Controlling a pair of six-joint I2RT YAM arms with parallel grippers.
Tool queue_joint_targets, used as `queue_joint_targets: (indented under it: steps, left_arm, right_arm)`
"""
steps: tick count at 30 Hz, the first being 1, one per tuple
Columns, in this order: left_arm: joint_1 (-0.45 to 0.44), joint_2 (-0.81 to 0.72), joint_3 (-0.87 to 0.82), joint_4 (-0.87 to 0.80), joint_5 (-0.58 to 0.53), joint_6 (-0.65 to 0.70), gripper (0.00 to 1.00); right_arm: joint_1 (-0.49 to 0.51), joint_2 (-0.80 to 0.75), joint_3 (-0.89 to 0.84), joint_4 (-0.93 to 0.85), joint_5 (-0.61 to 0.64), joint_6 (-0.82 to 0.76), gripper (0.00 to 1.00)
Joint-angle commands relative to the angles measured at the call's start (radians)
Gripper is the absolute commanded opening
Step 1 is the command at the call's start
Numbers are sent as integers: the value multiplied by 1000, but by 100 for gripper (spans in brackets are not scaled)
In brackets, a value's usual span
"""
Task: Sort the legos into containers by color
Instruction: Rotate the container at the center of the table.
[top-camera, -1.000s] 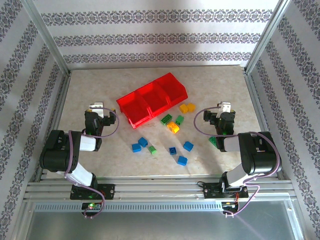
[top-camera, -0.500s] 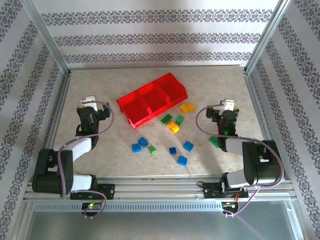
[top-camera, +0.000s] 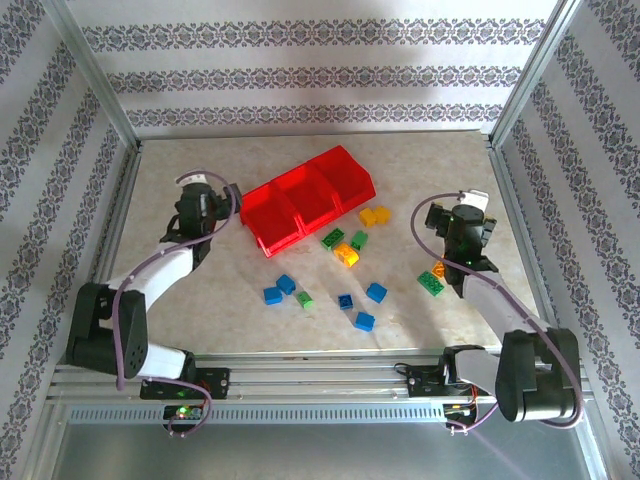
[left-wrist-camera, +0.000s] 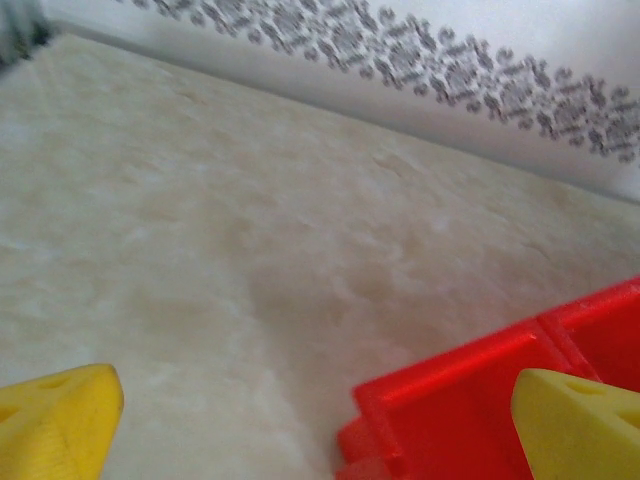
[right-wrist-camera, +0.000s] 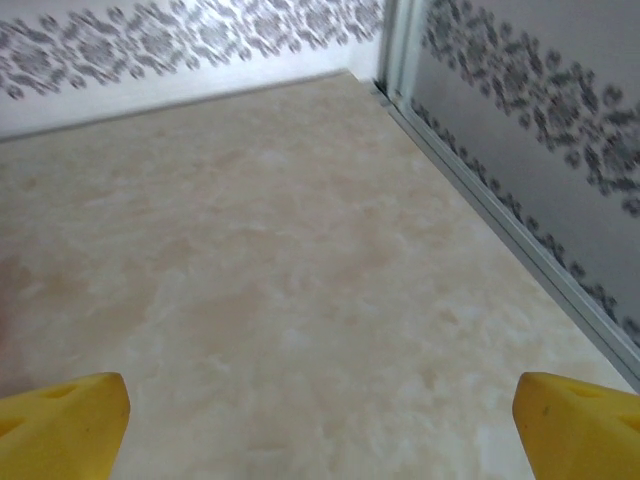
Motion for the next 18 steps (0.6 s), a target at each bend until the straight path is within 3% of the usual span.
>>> queue_joint_targets:
  steps: [1,11,18]
  left_arm:
    - [-36,56,75,-167,-25,-40,100]
    - [-126,200,145,-271,11,-15,99]
    - [-130,208,132,-313,24,-3,81]
  right_arm:
    - [12,-40,67,-310,66,112,98]
    - [30,-86,166,-677,47,282,98]
    - [68,-93,187,-789,46,336,98]
